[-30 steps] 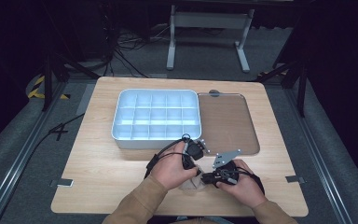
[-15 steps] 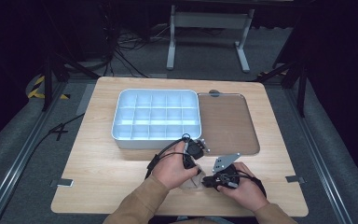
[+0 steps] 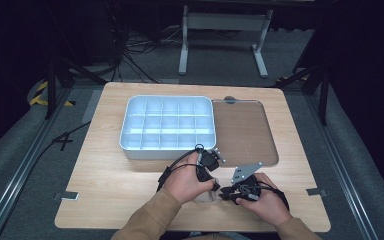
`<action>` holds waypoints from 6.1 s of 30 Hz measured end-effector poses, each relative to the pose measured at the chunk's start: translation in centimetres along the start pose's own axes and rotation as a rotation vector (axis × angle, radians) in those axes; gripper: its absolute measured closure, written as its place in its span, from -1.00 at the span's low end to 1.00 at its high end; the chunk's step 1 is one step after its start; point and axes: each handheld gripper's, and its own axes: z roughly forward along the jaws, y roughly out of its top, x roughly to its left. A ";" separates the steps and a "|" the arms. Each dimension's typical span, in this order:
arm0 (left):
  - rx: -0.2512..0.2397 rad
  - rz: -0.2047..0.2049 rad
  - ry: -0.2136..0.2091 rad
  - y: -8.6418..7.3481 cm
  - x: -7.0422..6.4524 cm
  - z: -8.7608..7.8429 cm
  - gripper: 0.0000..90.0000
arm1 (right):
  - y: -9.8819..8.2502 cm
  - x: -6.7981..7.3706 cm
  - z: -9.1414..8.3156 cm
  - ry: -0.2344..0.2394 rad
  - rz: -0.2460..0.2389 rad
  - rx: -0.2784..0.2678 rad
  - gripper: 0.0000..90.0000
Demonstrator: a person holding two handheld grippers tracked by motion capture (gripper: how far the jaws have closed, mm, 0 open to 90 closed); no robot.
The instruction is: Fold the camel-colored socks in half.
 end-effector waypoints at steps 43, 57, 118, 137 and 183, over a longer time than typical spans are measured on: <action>0.060 0.121 0.106 -3.2 1.5 0.5 0.76 | 2.2 1.2 1.0 -0.050 -0.037 -0.059 0.88; 0.122 0.131 0.103 -3.5 1.7 1.4 0.51 | 1.0 0.8 1.3 -0.031 -0.043 -0.004 0.57; -0.236 0.077 0.060 -8.4 3.7 -5.7 0.18 | 1.6 -0.2 -1.4 0.014 0.037 -0.221 0.54; -0.223 -0.124 0.226 -9.1 4.3 -5.1 0.19 | 1.9 1.0 0.8 -0.065 0.053 -0.152 0.85; -0.104 0.045 0.231 -8.1 4.2 -0.9 0.37 | 1.6 -0.8 3.5 -0.085 -0.016 -0.130 0.87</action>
